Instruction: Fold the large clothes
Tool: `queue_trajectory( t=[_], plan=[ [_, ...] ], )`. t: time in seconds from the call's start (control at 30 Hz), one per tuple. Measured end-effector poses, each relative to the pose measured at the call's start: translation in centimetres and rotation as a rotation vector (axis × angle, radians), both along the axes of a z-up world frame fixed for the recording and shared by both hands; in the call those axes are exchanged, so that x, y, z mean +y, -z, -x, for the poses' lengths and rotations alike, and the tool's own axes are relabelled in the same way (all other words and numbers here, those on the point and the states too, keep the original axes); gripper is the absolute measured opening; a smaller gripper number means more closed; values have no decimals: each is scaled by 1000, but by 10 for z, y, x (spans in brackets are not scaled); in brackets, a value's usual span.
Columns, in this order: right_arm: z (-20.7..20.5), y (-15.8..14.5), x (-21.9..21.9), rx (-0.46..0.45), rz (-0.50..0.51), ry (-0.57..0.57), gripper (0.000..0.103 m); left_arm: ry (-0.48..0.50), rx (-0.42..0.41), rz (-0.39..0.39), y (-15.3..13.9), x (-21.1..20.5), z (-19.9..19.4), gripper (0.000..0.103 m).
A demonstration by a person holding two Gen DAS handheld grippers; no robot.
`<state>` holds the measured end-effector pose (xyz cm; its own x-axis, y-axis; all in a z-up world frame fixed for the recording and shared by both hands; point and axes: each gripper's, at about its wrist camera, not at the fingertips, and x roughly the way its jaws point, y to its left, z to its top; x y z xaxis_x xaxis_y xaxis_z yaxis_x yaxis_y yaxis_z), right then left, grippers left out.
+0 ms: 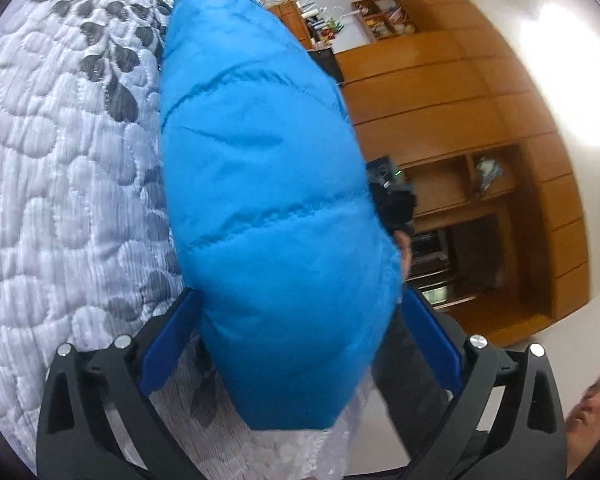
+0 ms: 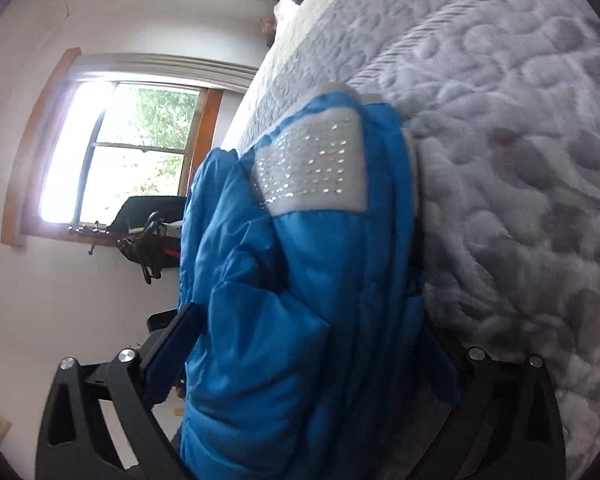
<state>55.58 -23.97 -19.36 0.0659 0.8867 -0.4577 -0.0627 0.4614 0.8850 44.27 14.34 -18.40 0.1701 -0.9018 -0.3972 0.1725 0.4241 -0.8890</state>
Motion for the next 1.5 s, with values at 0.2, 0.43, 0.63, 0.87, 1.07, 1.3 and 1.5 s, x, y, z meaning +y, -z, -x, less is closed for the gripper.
queue_trajectory(
  t=[0.2,0.43,0.63,0.87,1.07,1.3,1.5],
  plan=[
    [-3,-4,11,-28,-1,-17,100,27,33,-77,-2,-25,-7,99],
    [6,-6,25,-59,-54,-29,67,18,49,-136,-9,-31,-5,85],
    [17,-23,23,-97,-77,-6,53,31,45,-147,-21,-25,-5,68],
    [45,-50,51,-124,-98,11,50,66,43,-130,-32,-3,16,64],
    [83,-61,113,-128,-94,-9,50,83,45,-151,-38,44,45,63],
    [121,-54,205,-85,-107,-34,50,75,48,-193,-41,119,77,63],
    [132,-32,252,-64,-105,-69,59,94,76,-185,-20,136,91,73]
  ],
)
